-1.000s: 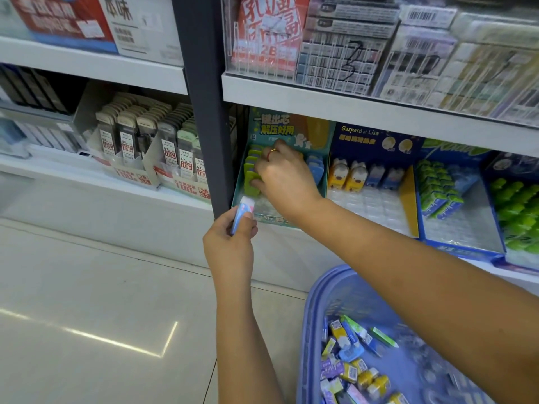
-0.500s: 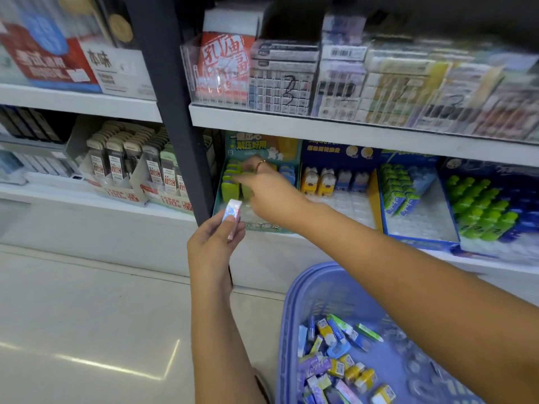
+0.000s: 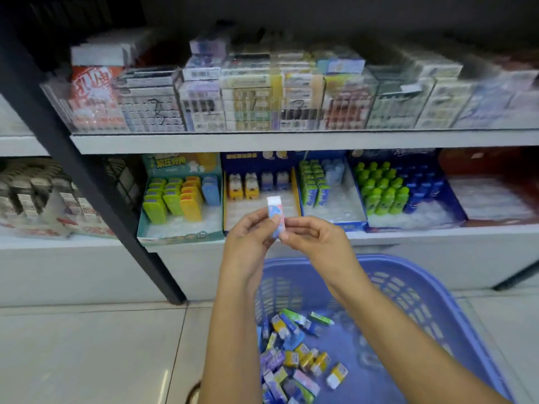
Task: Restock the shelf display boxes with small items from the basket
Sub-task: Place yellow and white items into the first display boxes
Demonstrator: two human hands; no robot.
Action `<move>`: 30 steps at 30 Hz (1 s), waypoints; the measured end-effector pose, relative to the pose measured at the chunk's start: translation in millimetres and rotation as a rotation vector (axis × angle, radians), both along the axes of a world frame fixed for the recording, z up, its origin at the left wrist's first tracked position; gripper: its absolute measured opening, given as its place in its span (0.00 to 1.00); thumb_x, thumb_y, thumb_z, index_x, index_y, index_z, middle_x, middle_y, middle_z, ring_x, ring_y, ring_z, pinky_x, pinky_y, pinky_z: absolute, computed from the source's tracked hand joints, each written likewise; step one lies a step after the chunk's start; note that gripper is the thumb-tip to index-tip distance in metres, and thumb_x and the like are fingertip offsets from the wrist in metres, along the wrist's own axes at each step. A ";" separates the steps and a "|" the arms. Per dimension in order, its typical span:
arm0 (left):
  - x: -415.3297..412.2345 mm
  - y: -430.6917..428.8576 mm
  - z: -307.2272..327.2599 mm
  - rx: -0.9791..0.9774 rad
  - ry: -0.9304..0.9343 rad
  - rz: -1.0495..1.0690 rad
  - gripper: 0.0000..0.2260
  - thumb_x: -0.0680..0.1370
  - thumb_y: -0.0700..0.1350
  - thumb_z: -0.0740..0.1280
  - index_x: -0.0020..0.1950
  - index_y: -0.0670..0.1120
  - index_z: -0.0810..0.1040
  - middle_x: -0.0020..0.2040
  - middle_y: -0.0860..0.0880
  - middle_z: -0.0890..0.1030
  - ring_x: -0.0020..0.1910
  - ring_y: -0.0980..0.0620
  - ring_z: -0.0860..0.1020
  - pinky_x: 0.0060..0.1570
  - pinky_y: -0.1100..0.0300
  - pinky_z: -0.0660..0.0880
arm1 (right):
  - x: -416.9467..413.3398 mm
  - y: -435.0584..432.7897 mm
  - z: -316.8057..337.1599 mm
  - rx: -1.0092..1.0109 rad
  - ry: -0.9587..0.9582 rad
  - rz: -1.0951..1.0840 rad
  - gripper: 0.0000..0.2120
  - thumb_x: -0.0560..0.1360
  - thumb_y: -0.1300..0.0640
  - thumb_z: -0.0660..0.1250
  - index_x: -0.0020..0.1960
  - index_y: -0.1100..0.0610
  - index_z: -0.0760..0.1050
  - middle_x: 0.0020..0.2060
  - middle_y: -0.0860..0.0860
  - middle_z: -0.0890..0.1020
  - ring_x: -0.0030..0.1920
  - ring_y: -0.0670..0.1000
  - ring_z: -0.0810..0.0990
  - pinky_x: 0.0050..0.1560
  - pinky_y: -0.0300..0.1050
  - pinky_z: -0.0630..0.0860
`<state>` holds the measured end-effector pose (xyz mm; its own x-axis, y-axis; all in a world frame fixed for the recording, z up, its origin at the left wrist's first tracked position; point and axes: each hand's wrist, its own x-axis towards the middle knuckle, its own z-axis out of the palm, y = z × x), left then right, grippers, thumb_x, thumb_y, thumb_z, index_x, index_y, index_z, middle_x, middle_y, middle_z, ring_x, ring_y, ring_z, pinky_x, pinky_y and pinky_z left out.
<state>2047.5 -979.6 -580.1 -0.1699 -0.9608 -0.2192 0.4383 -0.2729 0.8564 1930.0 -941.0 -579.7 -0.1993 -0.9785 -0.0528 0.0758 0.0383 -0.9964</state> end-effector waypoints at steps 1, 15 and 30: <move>-10.8 1.4 0.2 0.007 0.034 0.001 0.10 0.75 0.34 0.67 0.55 0.39 0.76 0.40 0.47 0.82 0.37 0.54 0.80 0.40 0.65 0.78 | -7.1 3.3 -2.4 0.006 0.014 -0.029 0.10 0.68 0.64 0.74 0.48 0.55 0.80 0.42 0.51 0.85 0.43 0.44 0.82 0.46 0.33 0.77; -113.6 1.8 -5.8 -0.190 -0.182 -0.033 0.05 0.78 0.39 0.66 0.53 0.45 0.75 0.46 0.47 0.82 0.44 0.52 0.81 0.47 0.64 0.77 | -106.5 -9.7 2.7 -0.122 0.013 -0.276 0.05 0.75 0.64 0.66 0.49 0.58 0.79 0.41 0.54 0.83 0.37 0.44 0.82 0.38 0.32 0.76; -102.4 -15.8 -40.8 -0.779 -1.359 -0.426 0.27 0.80 0.47 0.60 0.77 0.46 0.55 0.77 0.51 0.55 0.76 0.54 0.51 0.72 0.64 0.47 | -173.5 -144.0 12.5 0.018 1.085 0.110 0.12 0.78 0.56 0.62 0.60 0.56 0.76 0.57 0.53 0.80 0.56 0.50 0.76 0.53 0.37 0.67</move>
<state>1945.1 -995.4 -620.9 -0.5358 -0.8415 0.0695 -0.7062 0.4917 0.5095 1756.5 -1085.0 -567.2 -0.0597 -0.9947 0.0840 -0.8479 0.0062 -0.5301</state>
